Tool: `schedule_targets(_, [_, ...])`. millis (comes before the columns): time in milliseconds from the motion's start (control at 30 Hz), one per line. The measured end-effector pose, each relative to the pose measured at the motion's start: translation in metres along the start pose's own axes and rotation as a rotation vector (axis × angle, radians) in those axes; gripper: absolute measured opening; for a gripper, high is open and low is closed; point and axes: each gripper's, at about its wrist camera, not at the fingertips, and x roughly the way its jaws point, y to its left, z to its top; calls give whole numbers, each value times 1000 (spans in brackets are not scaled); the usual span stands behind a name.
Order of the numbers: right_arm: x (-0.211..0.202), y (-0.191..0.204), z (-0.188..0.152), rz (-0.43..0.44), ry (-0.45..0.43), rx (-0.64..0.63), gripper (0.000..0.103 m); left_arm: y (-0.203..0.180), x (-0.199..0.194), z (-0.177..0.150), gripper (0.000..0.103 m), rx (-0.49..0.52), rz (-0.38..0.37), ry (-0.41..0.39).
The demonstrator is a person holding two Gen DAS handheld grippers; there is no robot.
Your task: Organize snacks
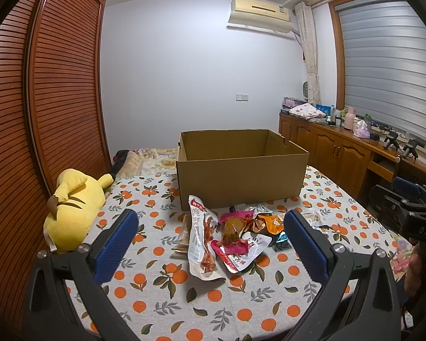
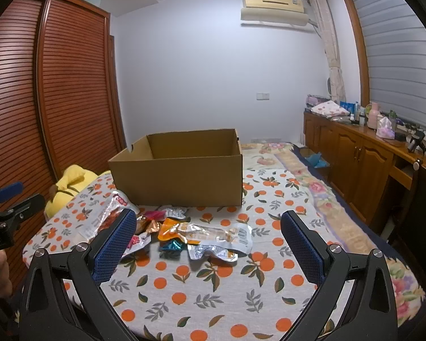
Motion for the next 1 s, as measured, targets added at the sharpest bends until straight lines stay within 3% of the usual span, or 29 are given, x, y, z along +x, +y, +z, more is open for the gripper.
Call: schedule_targets(1000, [-1,1,0,0,11,-6,103,-5,5,-5,103,3,-7,25])
